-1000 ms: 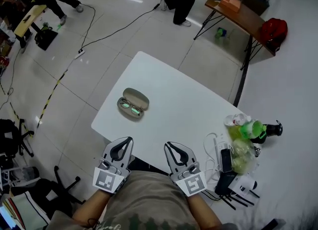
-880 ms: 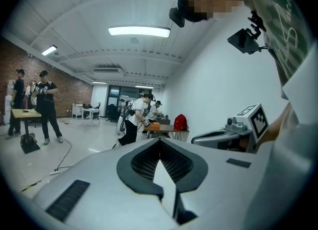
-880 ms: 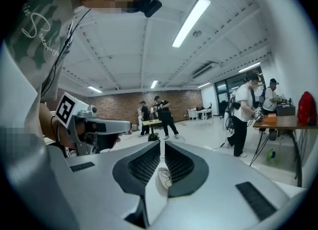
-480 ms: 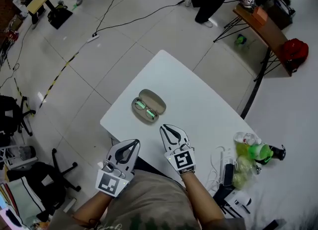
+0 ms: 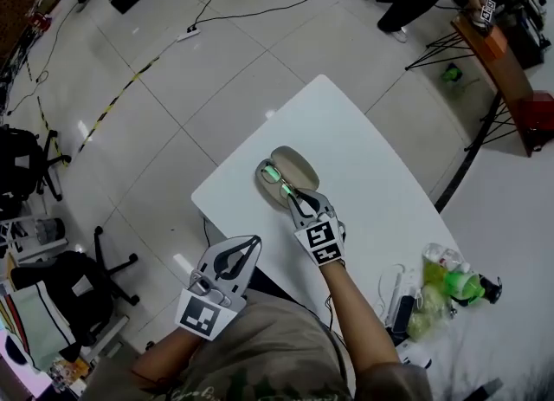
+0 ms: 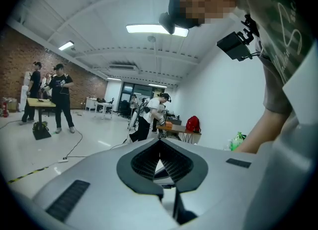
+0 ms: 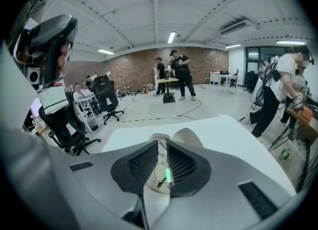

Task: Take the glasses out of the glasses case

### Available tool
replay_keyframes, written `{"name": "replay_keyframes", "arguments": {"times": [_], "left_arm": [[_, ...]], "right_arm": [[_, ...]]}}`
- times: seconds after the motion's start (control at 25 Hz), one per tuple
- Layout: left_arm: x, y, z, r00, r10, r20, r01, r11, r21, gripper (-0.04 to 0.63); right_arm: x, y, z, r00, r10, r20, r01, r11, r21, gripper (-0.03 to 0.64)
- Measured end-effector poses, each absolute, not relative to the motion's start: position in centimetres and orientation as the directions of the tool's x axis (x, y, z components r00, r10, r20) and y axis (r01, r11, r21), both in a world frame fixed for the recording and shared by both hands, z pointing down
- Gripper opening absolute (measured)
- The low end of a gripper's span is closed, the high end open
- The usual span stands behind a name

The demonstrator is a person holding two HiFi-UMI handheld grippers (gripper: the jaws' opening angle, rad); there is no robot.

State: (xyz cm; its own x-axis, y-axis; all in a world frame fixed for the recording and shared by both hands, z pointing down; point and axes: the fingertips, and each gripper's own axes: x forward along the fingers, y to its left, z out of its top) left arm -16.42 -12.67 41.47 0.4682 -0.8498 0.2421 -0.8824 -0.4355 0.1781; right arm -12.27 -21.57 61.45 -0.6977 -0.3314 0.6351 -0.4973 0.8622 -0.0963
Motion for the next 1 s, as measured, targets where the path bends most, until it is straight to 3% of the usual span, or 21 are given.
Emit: {"name": "replay_keyframes", "arguments": {"times": [0.28,1.0], "left_arm": [[-18.2,-13.9,42.2,0.442,-0.858,0.262,-0.893,-0.395,0.214,0.009],[-21.0,-15.6,44.5,0.439,-0.843,0.312,-0.890,-0.360,0.280,0.009]], "right_arm": [[-14.4,-22.2,66.2,-0.648,-0.181,0.740,-0.414,0.899,-0.143,0.038],[-15.5,-23.7,71.1,-0.517,-0.096,0.851,-0.373,0.919,-0.123,0.060]]}}
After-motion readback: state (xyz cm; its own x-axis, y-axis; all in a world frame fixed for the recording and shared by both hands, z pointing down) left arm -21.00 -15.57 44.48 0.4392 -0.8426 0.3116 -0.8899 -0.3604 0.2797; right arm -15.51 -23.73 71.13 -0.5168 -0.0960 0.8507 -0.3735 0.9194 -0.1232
